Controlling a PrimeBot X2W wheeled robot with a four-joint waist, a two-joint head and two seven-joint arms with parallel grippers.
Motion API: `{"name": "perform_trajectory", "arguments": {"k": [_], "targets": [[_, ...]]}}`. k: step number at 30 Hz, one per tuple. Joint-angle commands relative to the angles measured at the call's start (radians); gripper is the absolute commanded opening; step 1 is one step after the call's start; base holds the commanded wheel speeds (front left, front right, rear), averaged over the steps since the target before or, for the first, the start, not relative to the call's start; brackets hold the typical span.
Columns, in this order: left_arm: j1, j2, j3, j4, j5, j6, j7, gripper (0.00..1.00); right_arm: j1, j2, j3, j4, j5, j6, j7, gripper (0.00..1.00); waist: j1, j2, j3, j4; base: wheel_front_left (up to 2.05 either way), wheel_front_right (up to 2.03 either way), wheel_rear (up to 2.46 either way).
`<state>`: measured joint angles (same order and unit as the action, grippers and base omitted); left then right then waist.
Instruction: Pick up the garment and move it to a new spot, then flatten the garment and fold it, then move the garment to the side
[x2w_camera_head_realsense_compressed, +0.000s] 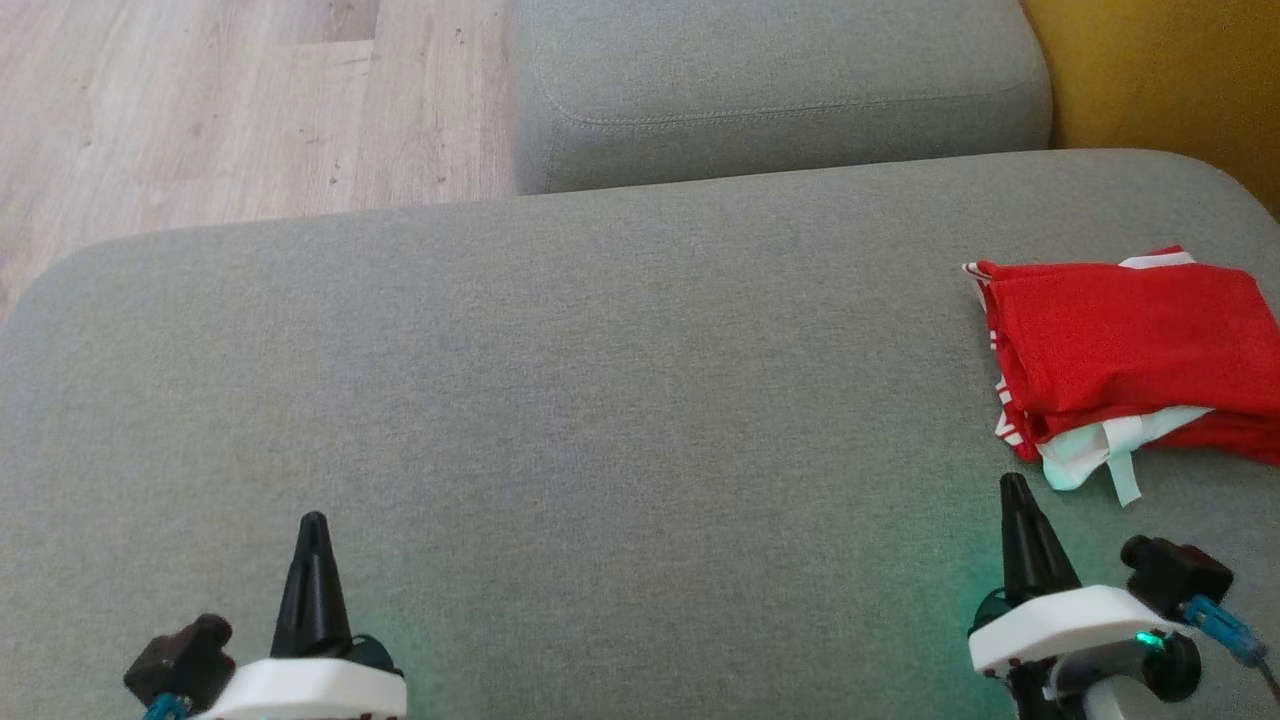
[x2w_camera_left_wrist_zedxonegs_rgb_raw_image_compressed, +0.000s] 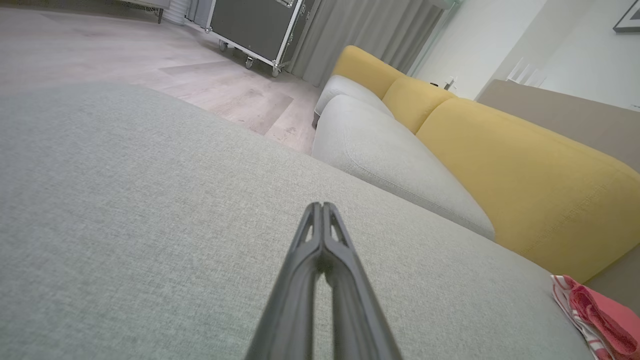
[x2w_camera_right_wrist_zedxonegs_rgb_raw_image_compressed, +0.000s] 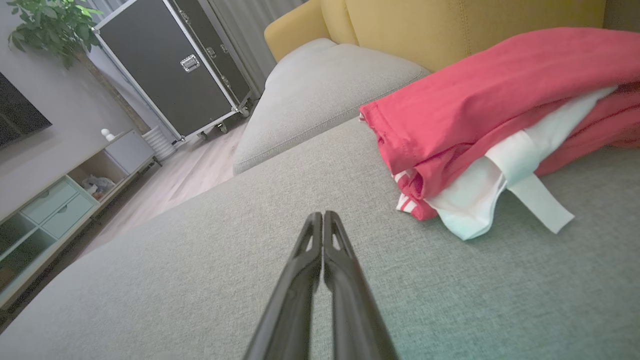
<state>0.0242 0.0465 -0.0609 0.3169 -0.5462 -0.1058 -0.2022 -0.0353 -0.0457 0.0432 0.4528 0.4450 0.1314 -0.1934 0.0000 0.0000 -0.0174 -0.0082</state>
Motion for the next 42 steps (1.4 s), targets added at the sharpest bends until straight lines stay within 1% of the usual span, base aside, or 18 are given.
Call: {"name": "perform_trajectory", "arguments": {"k": [1, 42], "targets": [[-0.053, 0.001, 0.020, -0.036, -0.022, -0.004, 0.005, 0.00, -0.050, -0.001, -0.006, -0.040, 0.028, 0.000, 0.005, 0.00, 0.0000, 0.0000, 0.000, 0.000, 0.00, 0.00, 0.00], [-0.084, 0.002, 0.080, -0.050, -0.428, -0.012, 0.126, 0.00, -0.059, -0.003, -0.065, -0.106, 0.471, 0.000, 0.122, 0.00, 0.0000, 0.0000, 0.008, 0.003, 0.00, 0.00, 0.00]]}}
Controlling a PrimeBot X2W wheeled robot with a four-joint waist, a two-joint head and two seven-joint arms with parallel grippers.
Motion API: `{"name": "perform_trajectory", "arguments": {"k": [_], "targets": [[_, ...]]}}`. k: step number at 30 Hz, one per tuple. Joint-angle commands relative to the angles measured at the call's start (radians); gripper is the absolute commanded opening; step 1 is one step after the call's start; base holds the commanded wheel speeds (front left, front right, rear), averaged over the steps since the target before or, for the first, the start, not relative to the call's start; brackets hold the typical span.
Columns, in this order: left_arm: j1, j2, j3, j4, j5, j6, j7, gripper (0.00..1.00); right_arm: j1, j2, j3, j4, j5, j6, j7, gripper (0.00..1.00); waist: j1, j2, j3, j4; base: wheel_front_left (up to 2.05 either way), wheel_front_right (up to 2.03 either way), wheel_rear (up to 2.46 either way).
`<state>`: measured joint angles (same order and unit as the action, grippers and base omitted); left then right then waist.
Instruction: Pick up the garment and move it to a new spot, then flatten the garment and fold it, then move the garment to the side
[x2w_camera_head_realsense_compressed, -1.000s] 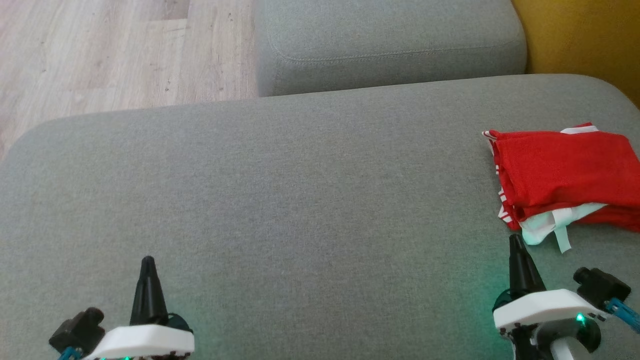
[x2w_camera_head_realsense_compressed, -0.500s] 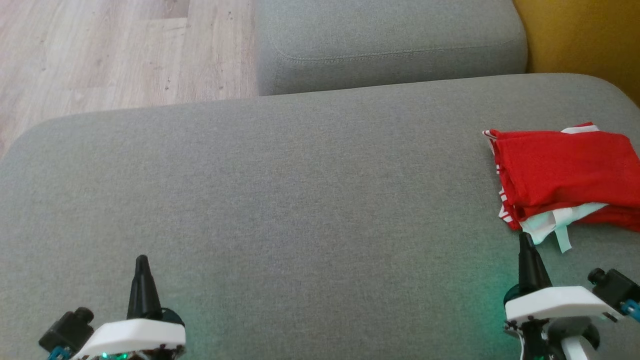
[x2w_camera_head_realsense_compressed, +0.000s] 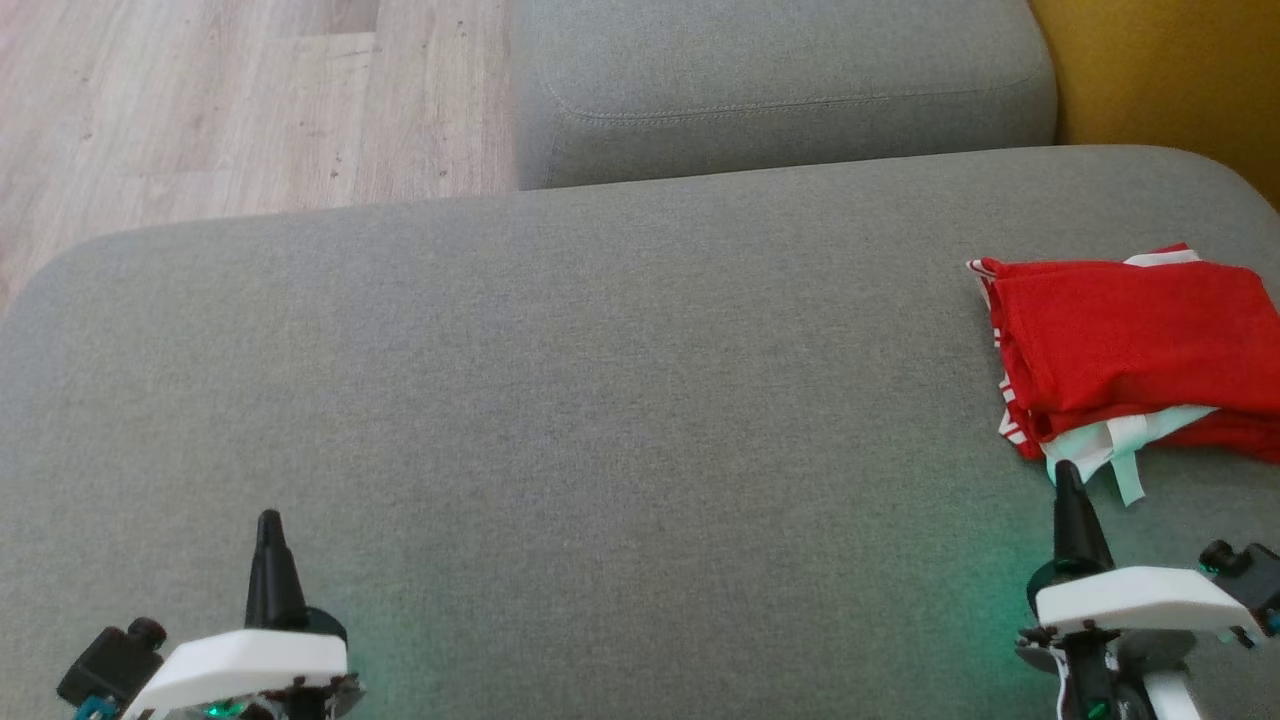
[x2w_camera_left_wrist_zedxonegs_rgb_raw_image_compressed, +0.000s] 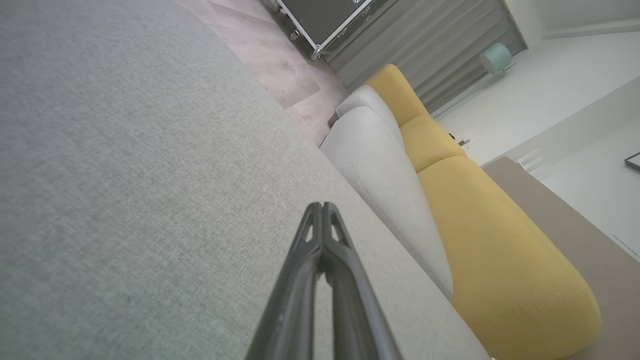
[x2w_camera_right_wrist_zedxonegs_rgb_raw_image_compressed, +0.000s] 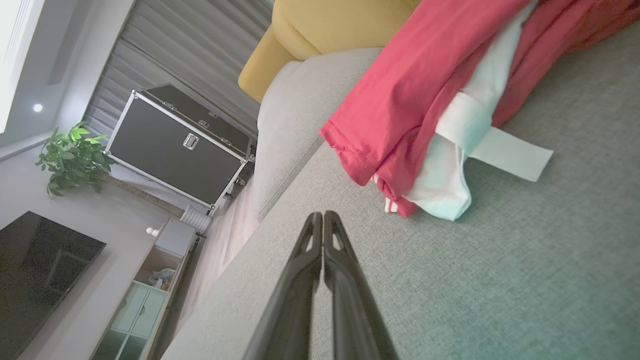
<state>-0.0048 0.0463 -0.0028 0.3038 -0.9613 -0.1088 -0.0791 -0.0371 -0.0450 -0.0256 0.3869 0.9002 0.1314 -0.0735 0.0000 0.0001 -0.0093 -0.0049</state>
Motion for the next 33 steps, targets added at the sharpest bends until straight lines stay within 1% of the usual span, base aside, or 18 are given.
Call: {"name": "perform_trajectory", "arguments": {"k": [1, 33], "targets": [[-0.055, 0.002, 0.024, -0.037, -0.023, -0.009, 0.006, 0.00, -0.058, -0.003, 0.002, -0.041, 0.027, 0.000, 0.006, 0.00, 0.0000, -0.0001, 0.000, 0.000, 0.00, 0.00, 0.00], [-0.080, 0.003, 0.071, -0.048, -0.340, -0.016, 0.101, 0.00, -0.064, -0.004, -0.044, -0.092, 0.373, -0.001, 0.098, 0.00, 0.0000, -0.0001, 0.006, 0.003, 0.00, 0.00, 0.00]]}}
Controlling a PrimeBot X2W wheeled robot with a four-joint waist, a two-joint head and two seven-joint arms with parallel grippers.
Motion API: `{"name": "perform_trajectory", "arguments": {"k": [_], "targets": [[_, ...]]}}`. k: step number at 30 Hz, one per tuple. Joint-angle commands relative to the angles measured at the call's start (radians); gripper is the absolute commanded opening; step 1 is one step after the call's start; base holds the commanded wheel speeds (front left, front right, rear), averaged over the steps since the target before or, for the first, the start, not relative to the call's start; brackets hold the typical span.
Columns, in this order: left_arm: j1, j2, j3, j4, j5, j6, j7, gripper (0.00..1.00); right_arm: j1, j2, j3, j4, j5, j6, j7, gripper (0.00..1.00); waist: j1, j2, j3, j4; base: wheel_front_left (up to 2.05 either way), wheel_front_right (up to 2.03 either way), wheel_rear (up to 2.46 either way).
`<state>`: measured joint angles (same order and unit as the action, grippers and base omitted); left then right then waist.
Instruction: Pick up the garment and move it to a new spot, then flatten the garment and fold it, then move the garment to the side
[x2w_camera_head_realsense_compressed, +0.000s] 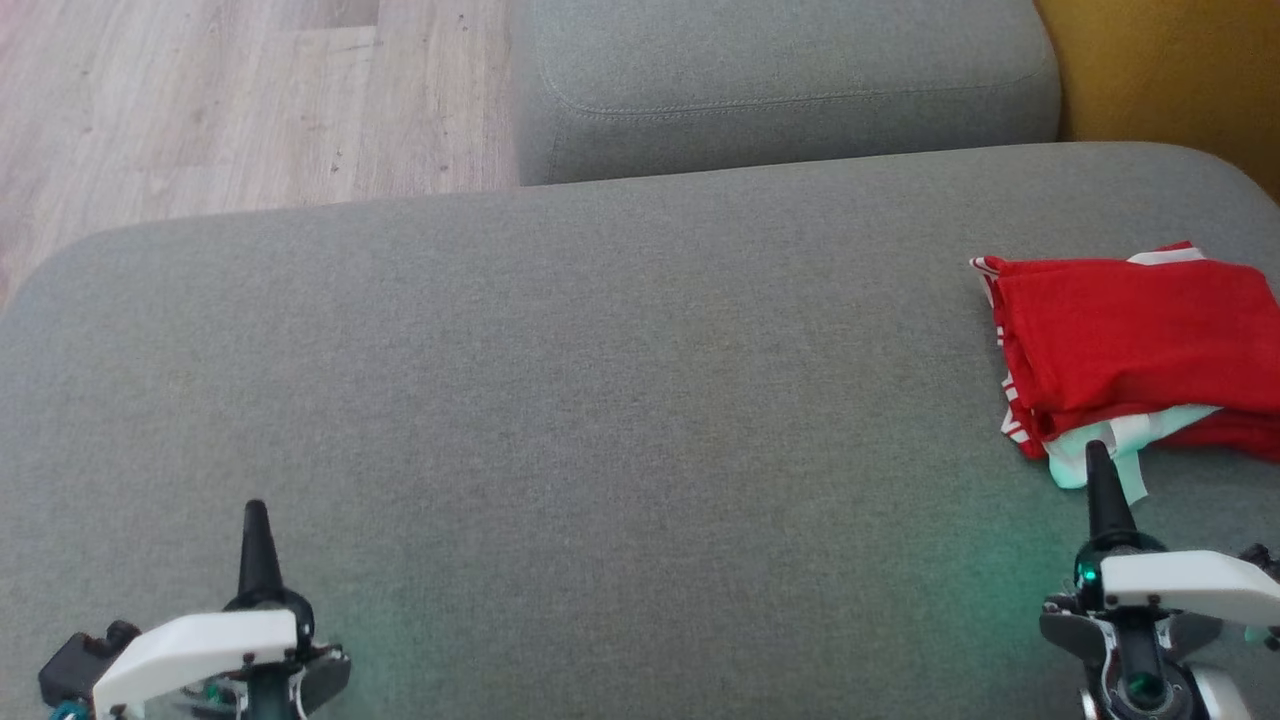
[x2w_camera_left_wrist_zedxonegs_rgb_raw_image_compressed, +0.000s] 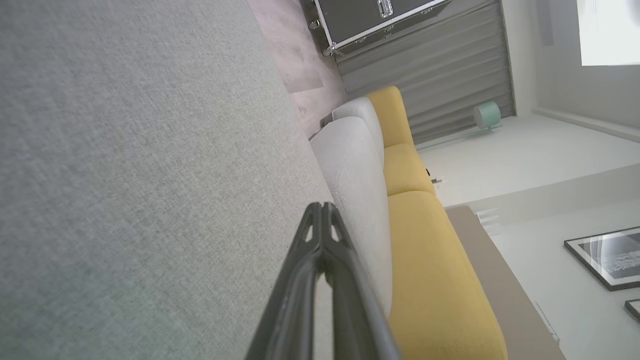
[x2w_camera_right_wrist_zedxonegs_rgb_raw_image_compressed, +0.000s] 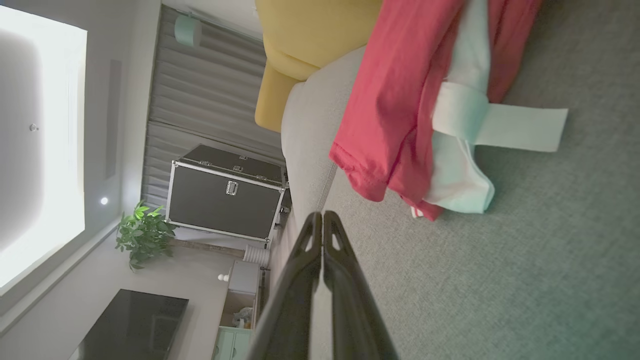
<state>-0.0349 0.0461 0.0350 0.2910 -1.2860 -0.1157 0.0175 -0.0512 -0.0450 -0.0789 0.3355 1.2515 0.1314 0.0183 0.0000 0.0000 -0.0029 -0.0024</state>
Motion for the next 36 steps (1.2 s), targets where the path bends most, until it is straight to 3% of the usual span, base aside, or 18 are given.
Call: {"name": "perform_trajectory", "arguments": {"k": [1, 32, 36], "targets": [[-0.051, 0.003, 0.035, -0.035, -0.025, -0.009, 0.007, 0.00, -0.050, -0.004, 0.008, -0.043, 0.032, -0.001, 0.009, 0.00, 0.0000, 0.0000, 0.000, 0.000, 0.00, 0.00, 0.00], [-0.073, 0.004, 0.079, -0.045, -0.322, -0.015, 0.096, 0.00, -0.057, -0.005, -0.035, -0.091, 0.356, -0.001, 0.095, 0.00, 0.0000, 0.0000, 0.006, 0.002, 0.00, 0.00, 0.00], [-0.073, 0.004, 0.079, -0.045, -0.323, -0.015, 0.096, 0.00, -0.057, -0.005, -0.035, -0.091, 0.357, -0.001, 0.095, 0.00, 0.0000, 0.0000, 0.006, 0.002, 0.00, 0.00, 0.00]]}}
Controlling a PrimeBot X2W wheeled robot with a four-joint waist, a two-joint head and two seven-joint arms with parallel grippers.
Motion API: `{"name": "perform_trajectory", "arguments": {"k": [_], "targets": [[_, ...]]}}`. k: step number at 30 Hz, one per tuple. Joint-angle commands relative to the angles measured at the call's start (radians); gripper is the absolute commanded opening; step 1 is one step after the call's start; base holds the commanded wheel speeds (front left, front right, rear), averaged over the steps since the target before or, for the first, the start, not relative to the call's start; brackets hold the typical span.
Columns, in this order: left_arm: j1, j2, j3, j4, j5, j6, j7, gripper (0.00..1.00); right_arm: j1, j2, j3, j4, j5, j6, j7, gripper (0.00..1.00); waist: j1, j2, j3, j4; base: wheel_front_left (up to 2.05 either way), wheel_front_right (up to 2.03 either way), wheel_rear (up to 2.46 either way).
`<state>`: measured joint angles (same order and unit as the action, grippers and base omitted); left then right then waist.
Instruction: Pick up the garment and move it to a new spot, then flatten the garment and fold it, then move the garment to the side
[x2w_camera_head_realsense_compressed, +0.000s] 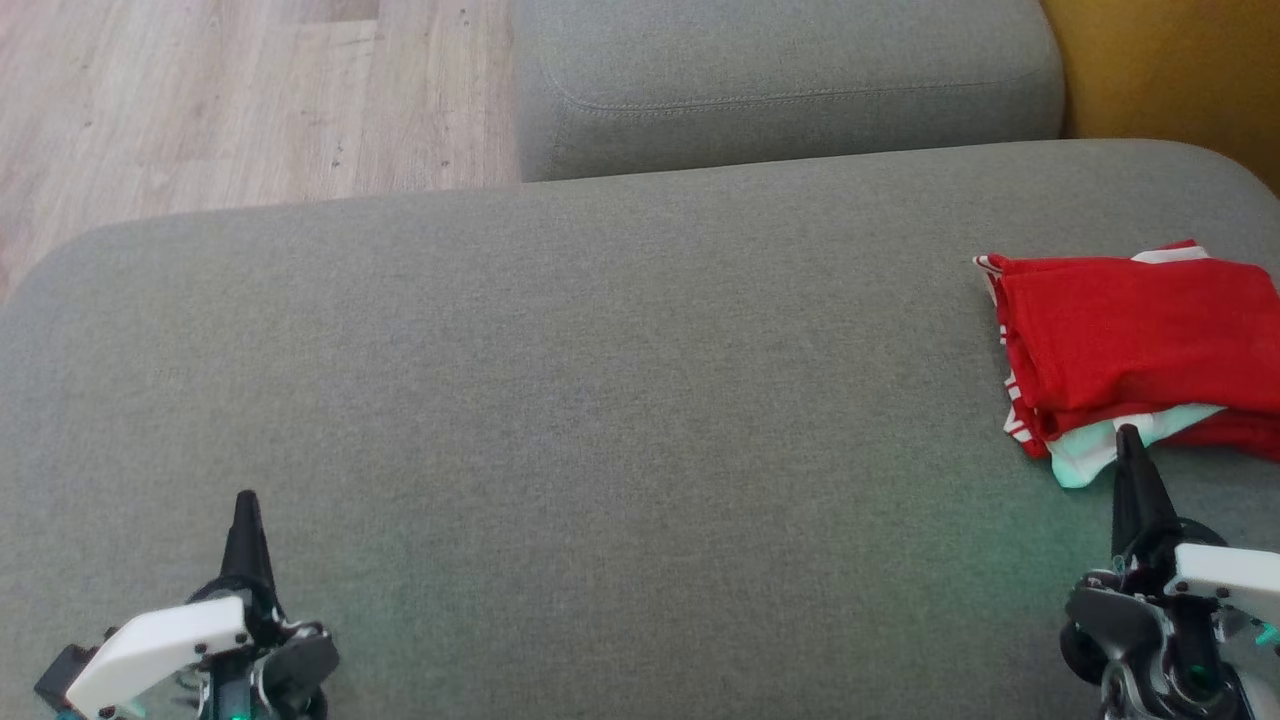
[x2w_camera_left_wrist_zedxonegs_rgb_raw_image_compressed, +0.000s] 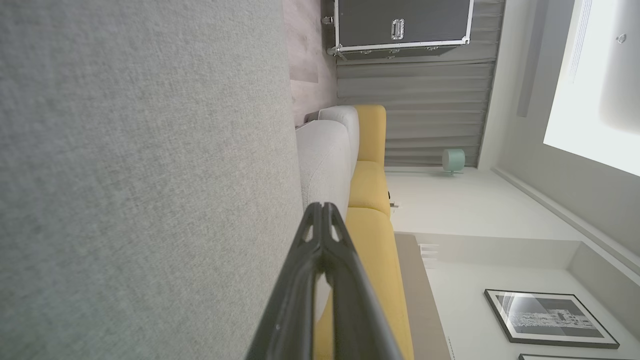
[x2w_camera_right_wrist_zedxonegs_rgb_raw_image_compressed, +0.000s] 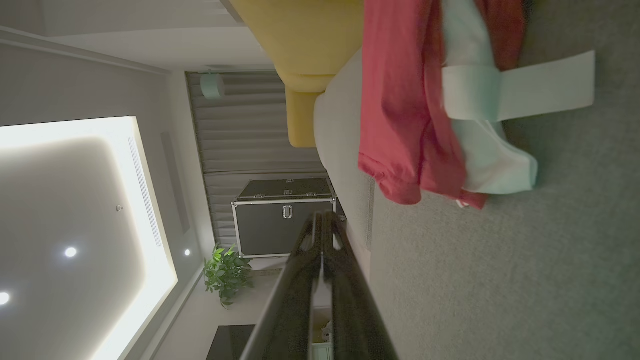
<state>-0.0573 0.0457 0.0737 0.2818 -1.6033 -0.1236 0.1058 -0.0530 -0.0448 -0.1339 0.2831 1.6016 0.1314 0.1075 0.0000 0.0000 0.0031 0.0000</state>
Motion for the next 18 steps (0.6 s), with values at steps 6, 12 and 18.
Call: {"name": "perform_trajectory", "arguments": {"k": [6, 12, 18], "targets": [[-0.051, 0.004, 0.040, -0.036, -0.005, -0.007, 0.007, 0.00, -0.055, -0.005, 0.020, -0.038, 0.007, -0.001, 0.006, 0.00, 0.0000, 0.0000, 0.000, 0.000, 0.00, 0.00, 0.00], [-0.051, 0.004, 0.040, -0.036, -0.005, -0.007, 0.007, 0.00, -0.055, -0.005, 0.020, -0.038, 0.007, -0.001, 0.006, 0.00, 0.0000, 0.0000, 0.000, 0.000, 0.00, 0.00, 0.00], [-0.051, 0.004, 0.040, -0.036, -0.005, -0.007, 0.007, 0.00, -0.055, -0.005, 0.020, -0.038, 0.007, -0.001, 0.006, 0.00, 0.0000, 0.0000, 0.000, 0.000, 0.00, 0.00, 0.00]]}}
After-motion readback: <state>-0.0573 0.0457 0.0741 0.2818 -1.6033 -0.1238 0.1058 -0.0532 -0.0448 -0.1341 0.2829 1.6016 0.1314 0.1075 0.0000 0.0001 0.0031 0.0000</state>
